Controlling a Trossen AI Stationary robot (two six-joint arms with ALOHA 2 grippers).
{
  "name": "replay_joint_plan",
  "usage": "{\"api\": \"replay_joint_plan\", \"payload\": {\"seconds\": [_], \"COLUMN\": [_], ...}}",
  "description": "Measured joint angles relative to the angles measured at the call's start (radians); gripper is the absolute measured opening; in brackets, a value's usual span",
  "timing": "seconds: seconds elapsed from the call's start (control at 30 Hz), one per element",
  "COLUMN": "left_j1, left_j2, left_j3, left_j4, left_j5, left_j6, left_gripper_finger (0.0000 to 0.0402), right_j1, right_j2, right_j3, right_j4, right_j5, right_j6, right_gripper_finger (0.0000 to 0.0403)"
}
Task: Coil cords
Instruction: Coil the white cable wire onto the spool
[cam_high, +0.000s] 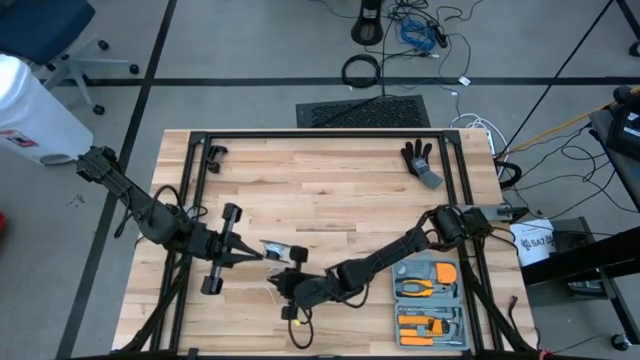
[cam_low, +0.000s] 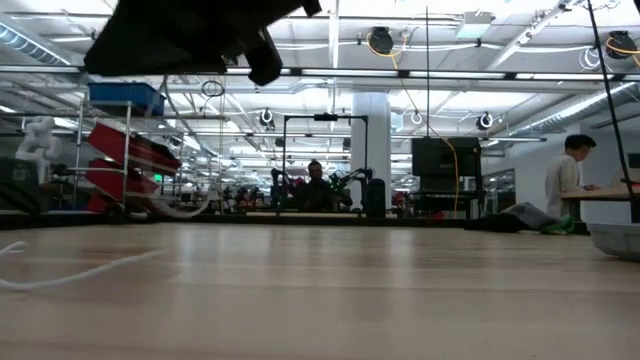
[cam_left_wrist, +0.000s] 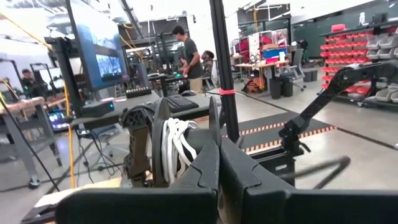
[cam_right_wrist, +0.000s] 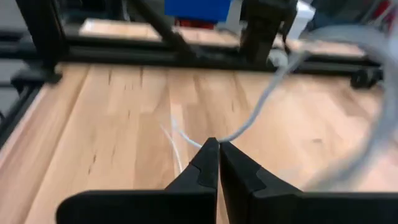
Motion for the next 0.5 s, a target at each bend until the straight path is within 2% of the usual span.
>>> {"api": "replay_joint_plan", "payload": {"seconds": [0.27,0.5], "left_j1": [-0.001,0.000], "left_j2": [-0.003,-0.054], "left_j3": [0.000,0.000], "left_j4": [0.122,0.249], "left_j5": [-0.006,-0.006], "left_j6": [0.090,0.168], "left_gripper_finger": [0.0002,0.0002], "right_j1": [-0.021,-0.023], "right_j2": [0.000,-0.024], "right_j3": [0.001,0.000], "right_j4": [-0.210,-0.564], "right_j5": [-0.117,-0.167], "right_j6": [0.074,0.160], "right_gripper_finger": [0.0000,0.0000]}}
